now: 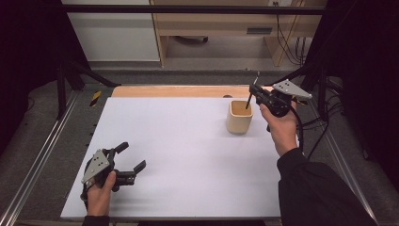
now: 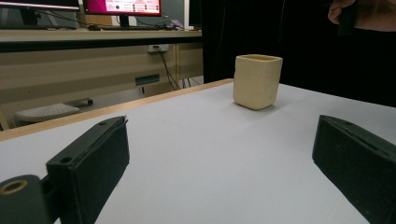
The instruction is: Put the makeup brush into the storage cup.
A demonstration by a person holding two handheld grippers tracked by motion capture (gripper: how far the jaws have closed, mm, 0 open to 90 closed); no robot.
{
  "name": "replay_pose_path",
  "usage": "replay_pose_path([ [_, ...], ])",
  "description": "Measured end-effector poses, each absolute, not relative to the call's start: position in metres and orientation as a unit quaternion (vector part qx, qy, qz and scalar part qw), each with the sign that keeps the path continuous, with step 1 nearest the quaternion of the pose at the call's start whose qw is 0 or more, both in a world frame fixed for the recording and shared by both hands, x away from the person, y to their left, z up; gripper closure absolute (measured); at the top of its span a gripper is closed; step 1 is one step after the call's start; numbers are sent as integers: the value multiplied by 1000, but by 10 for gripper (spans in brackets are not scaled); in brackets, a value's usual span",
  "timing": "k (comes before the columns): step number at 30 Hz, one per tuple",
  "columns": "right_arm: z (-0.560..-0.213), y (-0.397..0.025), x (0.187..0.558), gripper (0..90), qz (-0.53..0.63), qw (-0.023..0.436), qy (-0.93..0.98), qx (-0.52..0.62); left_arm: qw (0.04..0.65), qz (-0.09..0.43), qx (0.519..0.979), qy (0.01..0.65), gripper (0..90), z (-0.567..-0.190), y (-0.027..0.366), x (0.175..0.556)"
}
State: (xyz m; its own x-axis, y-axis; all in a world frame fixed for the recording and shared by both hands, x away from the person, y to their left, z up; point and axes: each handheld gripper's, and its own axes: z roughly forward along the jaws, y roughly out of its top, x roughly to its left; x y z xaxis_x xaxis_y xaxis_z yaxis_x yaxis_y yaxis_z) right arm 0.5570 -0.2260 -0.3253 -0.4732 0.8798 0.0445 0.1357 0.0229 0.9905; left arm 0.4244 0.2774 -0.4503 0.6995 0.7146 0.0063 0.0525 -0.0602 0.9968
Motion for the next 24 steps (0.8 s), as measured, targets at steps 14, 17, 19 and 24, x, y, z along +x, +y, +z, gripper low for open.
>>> replay_pose_path([
  [14, -333, -224, 566, 837, 569, 338, 636, 398, 624, 266, 682, 273, 38, -450, 276, 426],
  [17, -334, -224, 567, 837, 565, 340, 637, 398, 625, 267, 682, 271, 38, -451, 275, 427],
  [19, -335, -224, 567, 837, 564, 341, 639, 397, 625, 267, 682, 269, 38, -452, 274, 427],
  [24, -336, -224, 568, 837, 561, 345, 642, 393, 626, 268, 681, 268, 38, -452, 273, 428],
])
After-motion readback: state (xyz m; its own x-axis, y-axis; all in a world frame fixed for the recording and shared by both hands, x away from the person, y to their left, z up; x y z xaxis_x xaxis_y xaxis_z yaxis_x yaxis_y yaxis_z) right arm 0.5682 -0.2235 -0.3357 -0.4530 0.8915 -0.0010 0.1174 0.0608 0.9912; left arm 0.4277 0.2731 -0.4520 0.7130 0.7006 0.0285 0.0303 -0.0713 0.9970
